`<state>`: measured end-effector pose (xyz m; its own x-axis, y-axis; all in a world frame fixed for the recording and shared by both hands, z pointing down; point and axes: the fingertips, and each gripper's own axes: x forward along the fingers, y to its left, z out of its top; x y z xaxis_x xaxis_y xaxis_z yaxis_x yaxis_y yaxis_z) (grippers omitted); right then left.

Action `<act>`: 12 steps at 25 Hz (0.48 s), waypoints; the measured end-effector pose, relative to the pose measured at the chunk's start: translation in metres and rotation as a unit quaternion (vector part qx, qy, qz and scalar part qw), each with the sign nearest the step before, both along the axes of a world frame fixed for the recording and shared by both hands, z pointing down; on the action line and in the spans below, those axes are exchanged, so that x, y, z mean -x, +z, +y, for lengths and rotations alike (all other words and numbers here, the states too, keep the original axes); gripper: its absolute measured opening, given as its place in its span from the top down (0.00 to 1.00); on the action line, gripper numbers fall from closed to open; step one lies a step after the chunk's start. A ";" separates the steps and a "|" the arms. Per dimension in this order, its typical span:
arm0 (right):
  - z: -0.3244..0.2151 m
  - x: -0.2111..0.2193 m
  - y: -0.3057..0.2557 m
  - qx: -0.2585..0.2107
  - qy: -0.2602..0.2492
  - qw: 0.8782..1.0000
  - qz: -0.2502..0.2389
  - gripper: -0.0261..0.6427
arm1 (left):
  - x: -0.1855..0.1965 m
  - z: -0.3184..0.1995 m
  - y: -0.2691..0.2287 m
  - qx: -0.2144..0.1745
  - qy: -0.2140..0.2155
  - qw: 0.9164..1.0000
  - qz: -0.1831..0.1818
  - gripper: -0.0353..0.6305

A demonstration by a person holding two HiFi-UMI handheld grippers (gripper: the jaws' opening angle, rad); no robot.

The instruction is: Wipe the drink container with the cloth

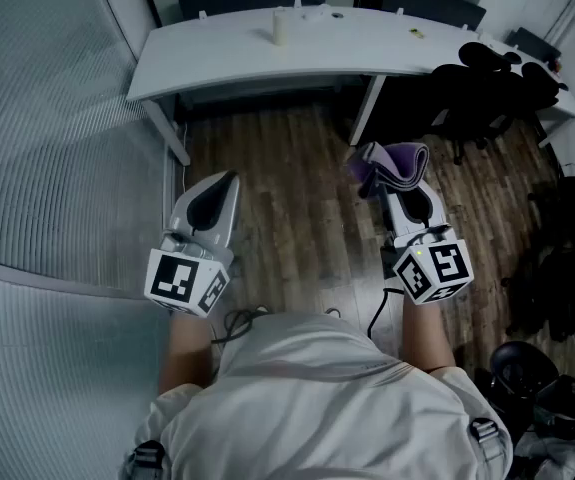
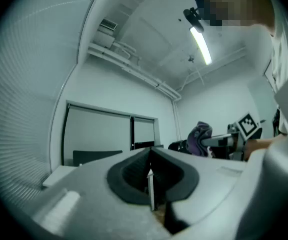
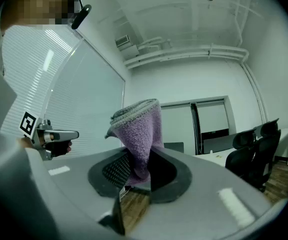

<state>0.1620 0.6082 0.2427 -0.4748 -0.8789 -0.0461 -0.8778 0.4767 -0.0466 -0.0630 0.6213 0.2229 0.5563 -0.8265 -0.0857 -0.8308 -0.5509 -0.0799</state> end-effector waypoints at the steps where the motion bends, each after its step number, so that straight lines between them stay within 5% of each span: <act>1: 0.001 0.003 0.002 0.001 0.000 1.000 0.001 0.83 | 0.002 0.000 0.002 -0.001 0.001 1.000 -0.001 0.94; 12: 0.001 0.000 0.007 -0.007 0.018 1.000 -0.007 0.83 | 0.014 -0.001 0.005 0.013 -0.008 1.000 0.022 0.94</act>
